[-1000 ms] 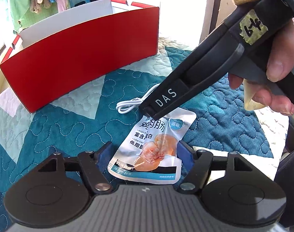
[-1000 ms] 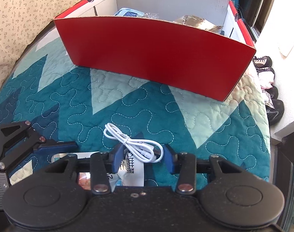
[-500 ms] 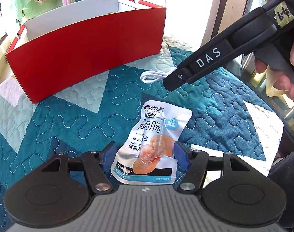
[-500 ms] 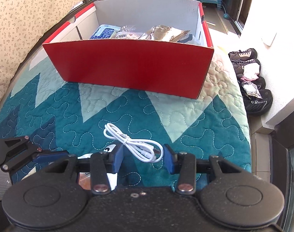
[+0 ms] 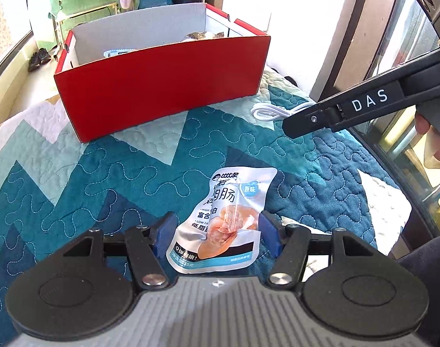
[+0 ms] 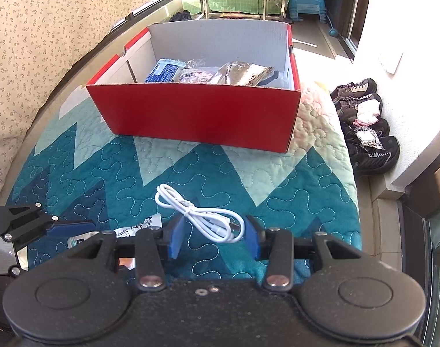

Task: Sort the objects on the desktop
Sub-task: 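Carry the white pouch and cable with both grippers over the shoebox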

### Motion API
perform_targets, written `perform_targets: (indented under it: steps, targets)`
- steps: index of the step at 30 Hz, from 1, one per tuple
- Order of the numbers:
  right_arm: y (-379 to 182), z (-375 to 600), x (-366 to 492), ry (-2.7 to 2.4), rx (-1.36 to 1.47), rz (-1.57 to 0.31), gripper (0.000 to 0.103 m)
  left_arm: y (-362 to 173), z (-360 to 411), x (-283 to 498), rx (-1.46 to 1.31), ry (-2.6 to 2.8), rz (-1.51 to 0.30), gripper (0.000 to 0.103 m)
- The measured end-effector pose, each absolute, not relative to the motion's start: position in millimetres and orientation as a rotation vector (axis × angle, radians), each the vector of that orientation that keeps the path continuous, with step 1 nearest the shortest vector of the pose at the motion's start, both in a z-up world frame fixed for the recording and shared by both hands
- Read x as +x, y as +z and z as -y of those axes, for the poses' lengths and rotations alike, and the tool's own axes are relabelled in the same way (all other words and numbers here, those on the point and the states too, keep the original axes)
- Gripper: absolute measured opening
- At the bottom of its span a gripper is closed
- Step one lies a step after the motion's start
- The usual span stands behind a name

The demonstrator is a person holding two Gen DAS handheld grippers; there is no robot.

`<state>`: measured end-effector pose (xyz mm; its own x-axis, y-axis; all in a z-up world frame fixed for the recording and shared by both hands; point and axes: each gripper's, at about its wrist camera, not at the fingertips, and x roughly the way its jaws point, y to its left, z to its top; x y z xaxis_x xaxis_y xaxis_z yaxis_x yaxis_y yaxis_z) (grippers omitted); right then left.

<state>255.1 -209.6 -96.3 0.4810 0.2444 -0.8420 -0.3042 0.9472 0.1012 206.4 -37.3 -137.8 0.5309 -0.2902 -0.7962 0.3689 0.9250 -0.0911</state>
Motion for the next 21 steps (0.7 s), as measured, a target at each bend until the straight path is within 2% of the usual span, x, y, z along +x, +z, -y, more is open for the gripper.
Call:
perform_targets:
  steps: [12,21]
  targets:
    - [-61.7,214.4,231.6,0.325,-0.032,-0.968,0.043,-88.5,18.7,182.3,-0.008,-0.301,-0.848,0.061]
    - [-23.5,210.3,226.5,0.343,-0.03,-0.889,0.043,-36.2,12.0,191.7,-0.049,-0.267,-0.738,0.061]
